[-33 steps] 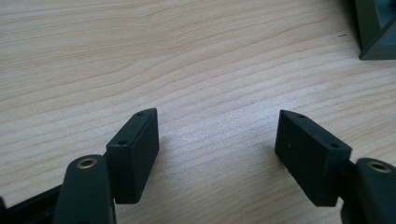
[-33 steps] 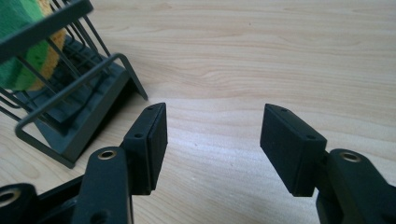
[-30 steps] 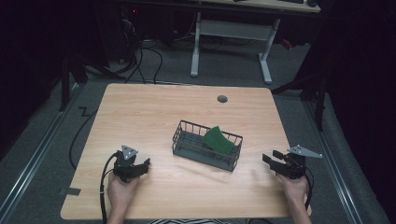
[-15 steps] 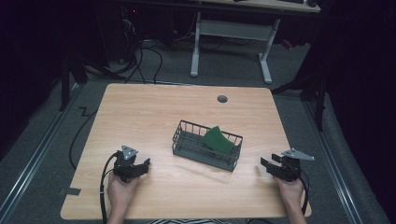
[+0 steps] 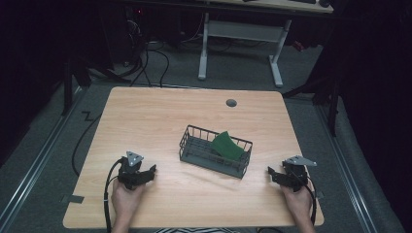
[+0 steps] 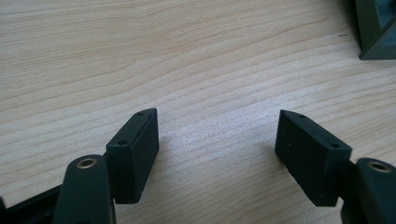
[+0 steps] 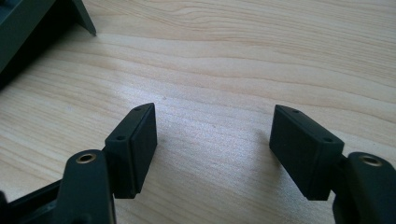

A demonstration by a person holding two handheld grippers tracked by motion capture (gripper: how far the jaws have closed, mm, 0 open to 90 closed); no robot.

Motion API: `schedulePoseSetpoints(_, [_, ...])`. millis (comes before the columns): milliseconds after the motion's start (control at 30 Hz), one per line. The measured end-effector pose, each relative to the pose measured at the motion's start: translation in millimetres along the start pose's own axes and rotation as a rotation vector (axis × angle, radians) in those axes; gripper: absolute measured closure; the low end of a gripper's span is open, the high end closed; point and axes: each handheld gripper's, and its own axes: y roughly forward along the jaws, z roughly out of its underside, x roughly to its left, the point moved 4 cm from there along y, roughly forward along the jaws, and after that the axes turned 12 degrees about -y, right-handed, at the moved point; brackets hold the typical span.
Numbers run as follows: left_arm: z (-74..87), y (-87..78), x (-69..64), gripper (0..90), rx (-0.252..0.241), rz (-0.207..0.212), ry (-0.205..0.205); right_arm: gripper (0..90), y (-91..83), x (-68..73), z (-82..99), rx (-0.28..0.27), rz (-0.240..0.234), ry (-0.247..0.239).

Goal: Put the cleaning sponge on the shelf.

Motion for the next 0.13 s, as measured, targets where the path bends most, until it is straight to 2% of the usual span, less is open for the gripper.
schedulePoseSetpoints(133, [0.0, 0.0, 0.0, 30.9, 0.0, 0.0, 0.0, 32.1, 0.0, -0.1, 0.0, 0.0, 0.0, 0.001])
